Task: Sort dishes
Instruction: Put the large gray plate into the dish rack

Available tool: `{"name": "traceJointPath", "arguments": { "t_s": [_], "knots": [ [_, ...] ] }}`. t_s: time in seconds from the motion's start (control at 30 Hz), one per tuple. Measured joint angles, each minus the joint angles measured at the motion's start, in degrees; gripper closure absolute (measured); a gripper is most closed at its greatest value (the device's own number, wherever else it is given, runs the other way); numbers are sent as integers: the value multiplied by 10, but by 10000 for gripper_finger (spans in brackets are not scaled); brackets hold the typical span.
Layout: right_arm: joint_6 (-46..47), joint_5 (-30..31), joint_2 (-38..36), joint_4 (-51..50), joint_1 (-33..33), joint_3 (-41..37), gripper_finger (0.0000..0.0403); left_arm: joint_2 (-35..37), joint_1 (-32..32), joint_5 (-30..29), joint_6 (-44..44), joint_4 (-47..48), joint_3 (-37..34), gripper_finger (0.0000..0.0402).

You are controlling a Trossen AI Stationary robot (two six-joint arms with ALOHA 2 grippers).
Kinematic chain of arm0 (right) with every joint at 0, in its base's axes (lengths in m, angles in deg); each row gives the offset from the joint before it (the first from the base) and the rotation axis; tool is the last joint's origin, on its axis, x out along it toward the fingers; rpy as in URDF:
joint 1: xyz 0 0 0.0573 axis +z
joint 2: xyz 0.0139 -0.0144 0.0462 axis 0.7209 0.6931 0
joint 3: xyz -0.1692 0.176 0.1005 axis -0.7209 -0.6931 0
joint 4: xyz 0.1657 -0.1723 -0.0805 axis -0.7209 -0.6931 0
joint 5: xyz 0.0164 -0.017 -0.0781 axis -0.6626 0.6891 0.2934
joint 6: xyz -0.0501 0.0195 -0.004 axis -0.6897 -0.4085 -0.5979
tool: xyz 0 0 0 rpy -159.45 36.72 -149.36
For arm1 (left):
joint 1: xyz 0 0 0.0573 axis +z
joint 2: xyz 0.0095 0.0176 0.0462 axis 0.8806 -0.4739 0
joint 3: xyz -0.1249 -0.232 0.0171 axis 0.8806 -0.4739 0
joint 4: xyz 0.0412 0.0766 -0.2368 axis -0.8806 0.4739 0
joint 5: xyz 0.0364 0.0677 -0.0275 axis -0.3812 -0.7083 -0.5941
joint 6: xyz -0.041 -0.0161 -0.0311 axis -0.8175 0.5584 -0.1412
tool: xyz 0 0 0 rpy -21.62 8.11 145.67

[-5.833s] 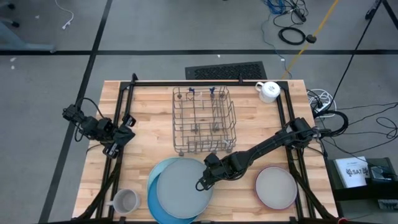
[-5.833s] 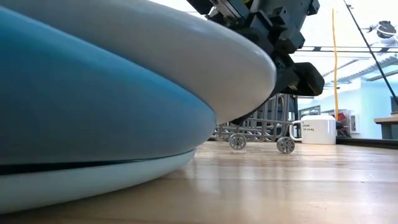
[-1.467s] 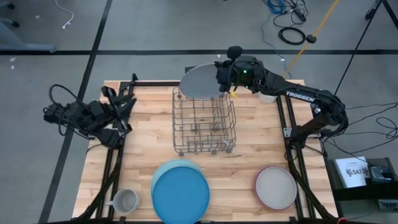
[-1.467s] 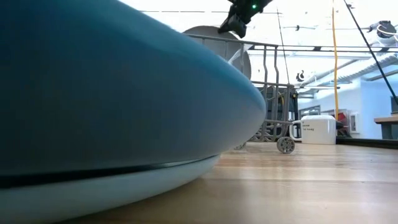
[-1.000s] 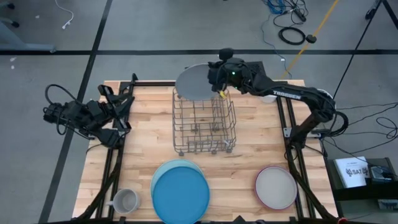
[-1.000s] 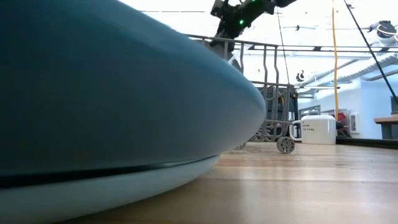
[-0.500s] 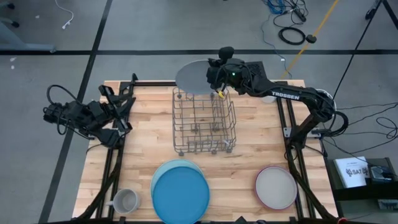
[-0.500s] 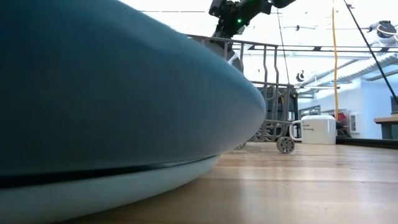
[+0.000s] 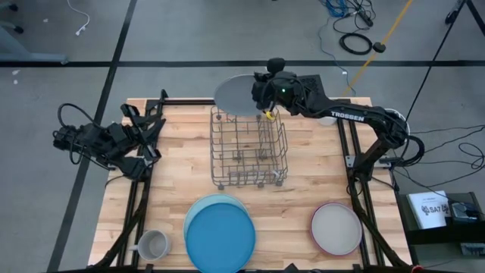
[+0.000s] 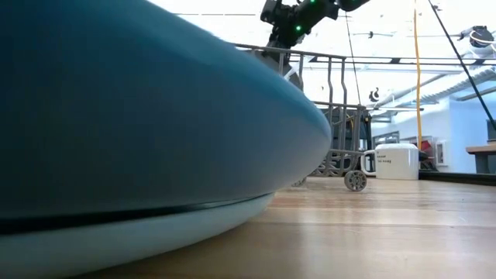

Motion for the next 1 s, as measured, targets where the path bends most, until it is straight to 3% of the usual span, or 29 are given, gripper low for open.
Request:
{"name": "traceJointPath", "arguments": {
  "t_s": [0.67,1.0],
  "knots": [
    [21,-16,29,-37,1,0,402,0,0,0,-1,1,0,314],
    [32,-34,29,-46,1,1,367,0,0,0,-2,1,0,314]
  ]
}}
